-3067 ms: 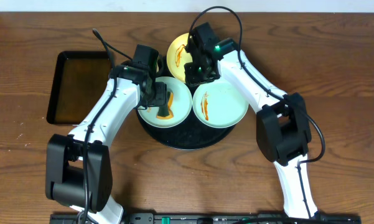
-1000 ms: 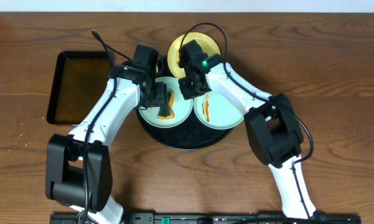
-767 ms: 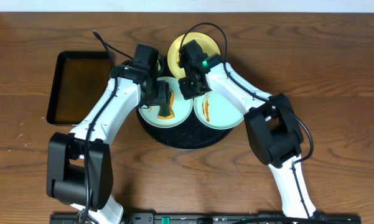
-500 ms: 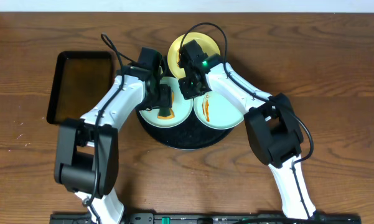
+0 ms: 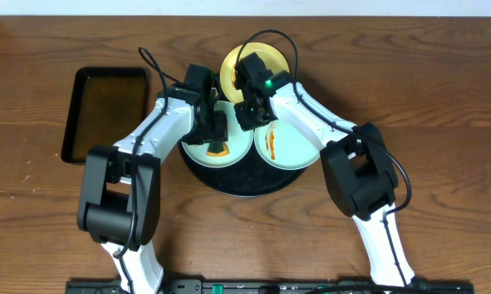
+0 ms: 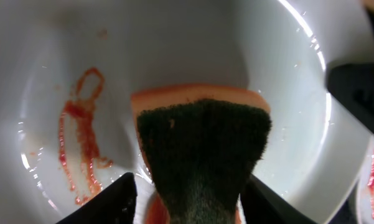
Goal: Clean dirty plates on tray and stack at the side
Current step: 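Scrub the left green plate with the sponge in the left gripper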
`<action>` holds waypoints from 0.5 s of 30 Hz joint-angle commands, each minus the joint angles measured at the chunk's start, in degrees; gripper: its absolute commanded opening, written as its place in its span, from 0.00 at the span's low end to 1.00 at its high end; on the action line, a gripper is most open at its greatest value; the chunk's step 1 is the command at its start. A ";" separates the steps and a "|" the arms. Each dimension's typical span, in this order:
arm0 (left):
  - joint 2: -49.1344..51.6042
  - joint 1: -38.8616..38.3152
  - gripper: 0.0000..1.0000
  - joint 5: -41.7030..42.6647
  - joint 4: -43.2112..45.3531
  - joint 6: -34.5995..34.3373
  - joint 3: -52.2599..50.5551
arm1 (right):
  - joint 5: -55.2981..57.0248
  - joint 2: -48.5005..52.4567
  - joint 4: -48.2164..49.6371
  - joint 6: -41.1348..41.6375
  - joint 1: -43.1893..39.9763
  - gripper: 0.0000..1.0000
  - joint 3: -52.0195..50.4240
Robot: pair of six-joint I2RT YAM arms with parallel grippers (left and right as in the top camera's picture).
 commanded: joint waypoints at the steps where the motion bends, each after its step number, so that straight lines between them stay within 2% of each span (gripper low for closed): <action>1: 1.07 0.09 0.52 0.48 0.00 -0.39 -0.59 | 0.57 0.52 -0.39 -0.11 0.63 0.05 -0.42; 11: 1.07 0.07 0.26 0.74 -0.07 -0.37 -0.59 | 0.57 0.52 -0.24 -0.11 0.63 0.05 -0.42; 15: 1.07 0.09 0.21 3.13 0.00 -0.33 -0.59 | 0.57 0.52 -0.04 -0.11 0.63 0.04 -0.42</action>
